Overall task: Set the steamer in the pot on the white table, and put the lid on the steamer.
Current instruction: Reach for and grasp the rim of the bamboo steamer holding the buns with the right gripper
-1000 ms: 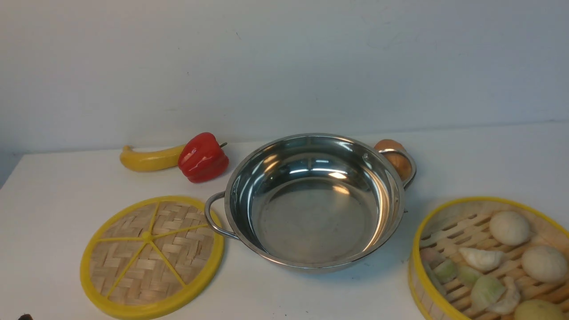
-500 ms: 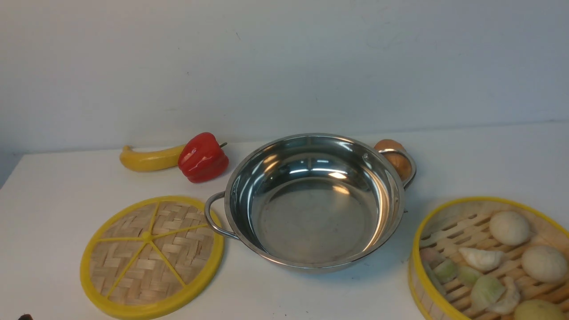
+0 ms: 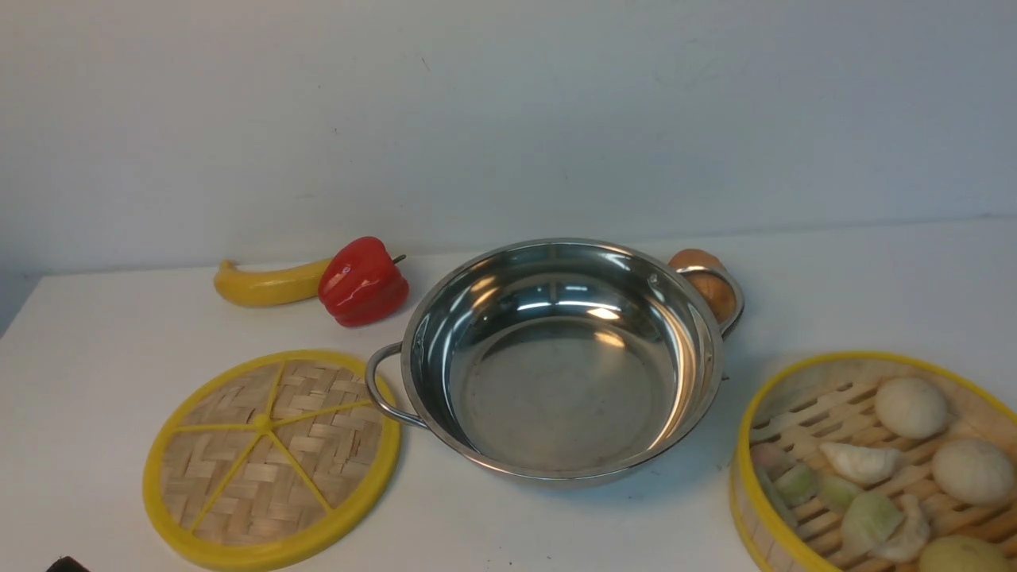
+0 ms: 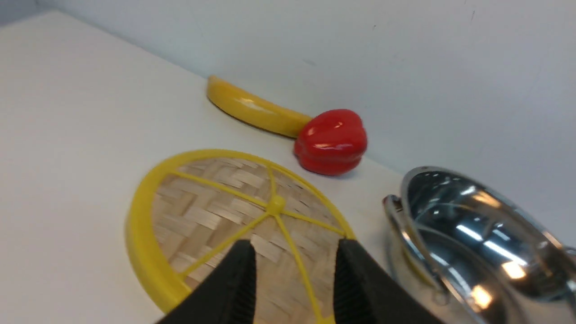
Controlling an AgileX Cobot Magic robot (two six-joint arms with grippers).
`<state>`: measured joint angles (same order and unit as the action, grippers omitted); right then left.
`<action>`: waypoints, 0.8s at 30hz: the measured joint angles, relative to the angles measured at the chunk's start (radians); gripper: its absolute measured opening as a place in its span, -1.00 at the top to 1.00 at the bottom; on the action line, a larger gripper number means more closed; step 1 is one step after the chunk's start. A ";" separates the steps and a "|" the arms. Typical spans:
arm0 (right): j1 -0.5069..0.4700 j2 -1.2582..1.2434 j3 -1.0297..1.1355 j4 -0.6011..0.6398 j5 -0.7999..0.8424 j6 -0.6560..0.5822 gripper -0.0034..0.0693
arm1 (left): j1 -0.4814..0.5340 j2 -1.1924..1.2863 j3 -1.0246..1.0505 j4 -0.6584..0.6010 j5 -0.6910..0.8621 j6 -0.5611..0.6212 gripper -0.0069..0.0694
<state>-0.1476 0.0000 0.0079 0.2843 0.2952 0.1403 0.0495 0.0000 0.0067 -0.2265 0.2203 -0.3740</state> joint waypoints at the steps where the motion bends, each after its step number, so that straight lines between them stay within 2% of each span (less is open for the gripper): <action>1: 0.000 0.000 0.000 0.024 -0.002 0.000 0.24 | 0.000 0.000 0.000 -0.016 0.000 -0.002 0.19; 3: 0.000 0.000 0.000 0.083 -0.012 0.006 0.24 | 0.000 0.000 0.000 -0.077 0.000 -0.007 0.19; 5: 0.000 0.000 0.000 0.222 -0.042 0.034 0.24 | 0.000 0.000 0.000 -0.150 0.000 -0.013 0.19; 7: 0.000 0.000 0.000 0.318 -0.061 0.047 0.24 | 0.000 0.000 0.000 -0.176 0.000 -0.012 0.19; 9: 0.000 0.000 0.000 0.362 -0.074 0.051 0.24 | 0.000 0.000 0.000 -0.178 -0.003 -0.008 0.19; 20: 0.000 0.000 0.000 0.407 -0.130 0.052 0.24 | 0.000 0.000 0.000 -0.185 -0.108 -0.004 0.19; 24: 0.000 0.000 0.001 0.467 -0.248 0.092 0.24 | 0.000 0.000 0.001 -0.208 -0.258 -0.027 0.19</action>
<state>-0.1477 0.0000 0.0088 0.7511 0.0473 0.2322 0.0495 0.0000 0.0077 -0.4348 -0.0372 -0.4006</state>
